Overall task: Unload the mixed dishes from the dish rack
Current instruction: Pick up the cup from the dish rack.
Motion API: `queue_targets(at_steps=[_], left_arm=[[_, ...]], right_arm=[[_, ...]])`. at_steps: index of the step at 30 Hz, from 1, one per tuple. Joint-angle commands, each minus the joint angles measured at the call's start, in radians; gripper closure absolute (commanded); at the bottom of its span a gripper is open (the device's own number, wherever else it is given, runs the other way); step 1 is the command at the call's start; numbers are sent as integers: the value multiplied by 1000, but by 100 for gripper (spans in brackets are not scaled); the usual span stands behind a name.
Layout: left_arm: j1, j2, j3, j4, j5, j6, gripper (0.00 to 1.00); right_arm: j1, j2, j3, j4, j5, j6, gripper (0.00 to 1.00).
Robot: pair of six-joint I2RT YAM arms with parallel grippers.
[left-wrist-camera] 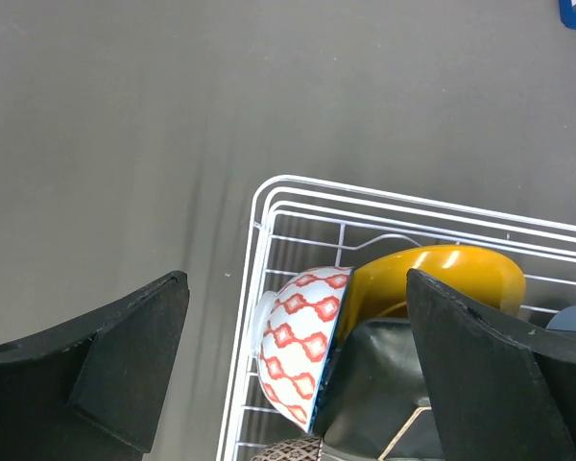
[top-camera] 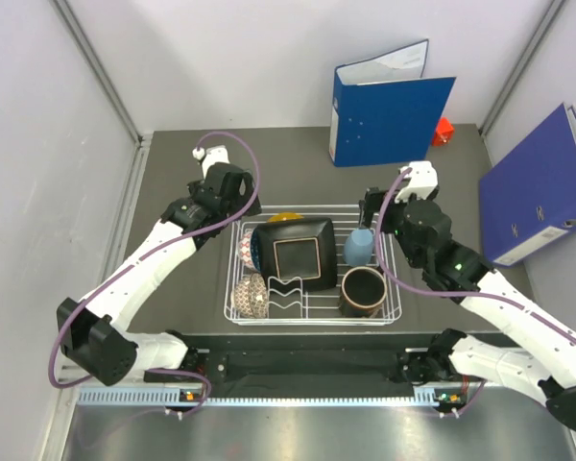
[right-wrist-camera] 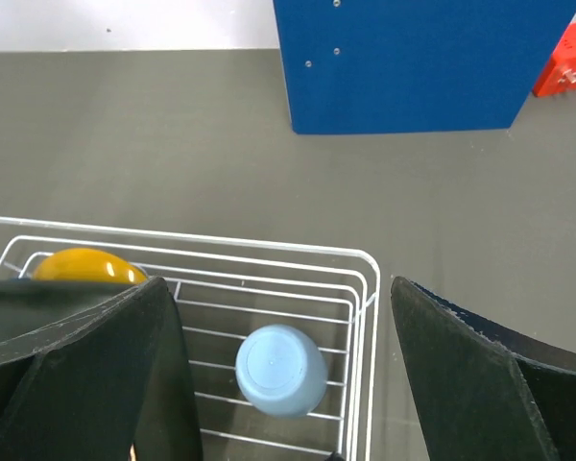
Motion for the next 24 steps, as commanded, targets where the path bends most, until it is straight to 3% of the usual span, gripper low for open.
queue_targets(at_steps=[1,3,10,18,24], left_arm=[[-3,-26,-6,36,0,17,1],[-3,-32,-15,40,6,15,1],[-3,-36,-44,51,37,12,1],[-3,-36,-89,88,109,-5,1],[-3,-35,-95,89,127,-3,1]], right_arm=[[13,10,20,-29,-17,13,0],[48,13,30,-51,3,7,0],[268,82,153,-268,321,90,0],[282,-9,39,-284,129,240,0],[340,26,1,-394,158,351,0]])
